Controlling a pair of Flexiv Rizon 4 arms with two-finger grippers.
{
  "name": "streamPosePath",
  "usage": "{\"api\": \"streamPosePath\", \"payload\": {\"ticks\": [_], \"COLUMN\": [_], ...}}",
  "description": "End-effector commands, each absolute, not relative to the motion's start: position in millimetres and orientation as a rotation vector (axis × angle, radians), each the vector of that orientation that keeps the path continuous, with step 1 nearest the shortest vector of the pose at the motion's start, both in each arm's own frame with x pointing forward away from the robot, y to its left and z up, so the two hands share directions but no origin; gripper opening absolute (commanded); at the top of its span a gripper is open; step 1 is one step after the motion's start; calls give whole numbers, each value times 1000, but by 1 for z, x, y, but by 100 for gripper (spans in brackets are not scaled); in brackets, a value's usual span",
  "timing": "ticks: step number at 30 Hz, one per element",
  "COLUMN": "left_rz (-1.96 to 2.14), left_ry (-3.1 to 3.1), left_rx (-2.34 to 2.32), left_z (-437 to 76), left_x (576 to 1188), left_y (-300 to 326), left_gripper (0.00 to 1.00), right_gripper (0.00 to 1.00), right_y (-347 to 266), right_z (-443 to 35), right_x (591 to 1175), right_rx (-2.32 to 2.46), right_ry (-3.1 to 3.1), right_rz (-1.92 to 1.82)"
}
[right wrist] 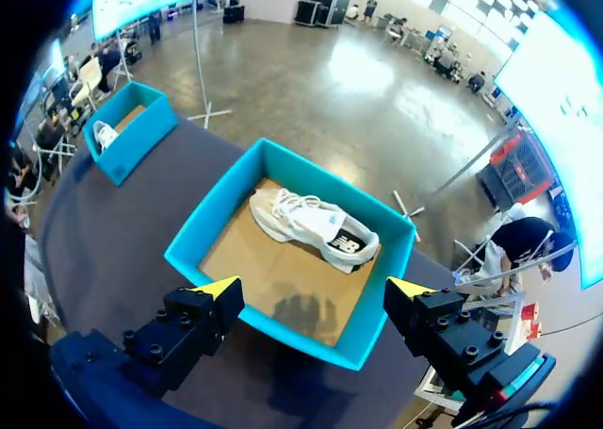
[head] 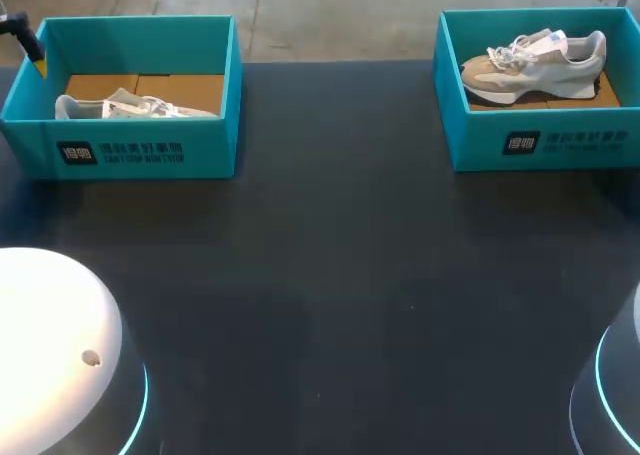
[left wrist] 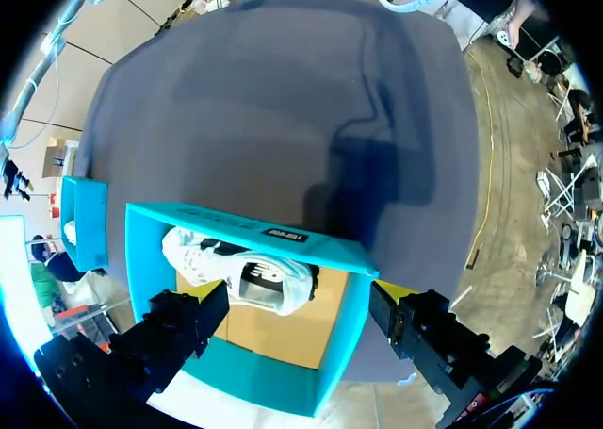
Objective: Take the shoe out of the shoebox, open the shoe tongue, remove and reinsert the insole, then place the shoe into the shoebox
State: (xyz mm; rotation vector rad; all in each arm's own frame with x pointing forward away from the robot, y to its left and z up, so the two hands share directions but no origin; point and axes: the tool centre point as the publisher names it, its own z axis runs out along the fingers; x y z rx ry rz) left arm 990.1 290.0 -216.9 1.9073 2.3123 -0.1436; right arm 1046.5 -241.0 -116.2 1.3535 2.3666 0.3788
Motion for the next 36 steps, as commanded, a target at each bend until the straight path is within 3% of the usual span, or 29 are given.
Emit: {"api": "streamPosePath", "payload": {"ticks": [1, 36], "left_rz": [-138, -138], "left_ry": [2312, 2312], "left_rx": [1907, 1907], "left_z": [-217, -217], "left_x": [989, 989], "left_y": [290, 290], "left_gripper": [100, 100], "right_gripper": [100, 100], "right_y": [-252, -255], "right_z": [-122, -146], "right_x": [1081, 1102], "right_rx": [1431, 1709], "right_ry": [2446, 2262], "right_rz": [324, 452]}}
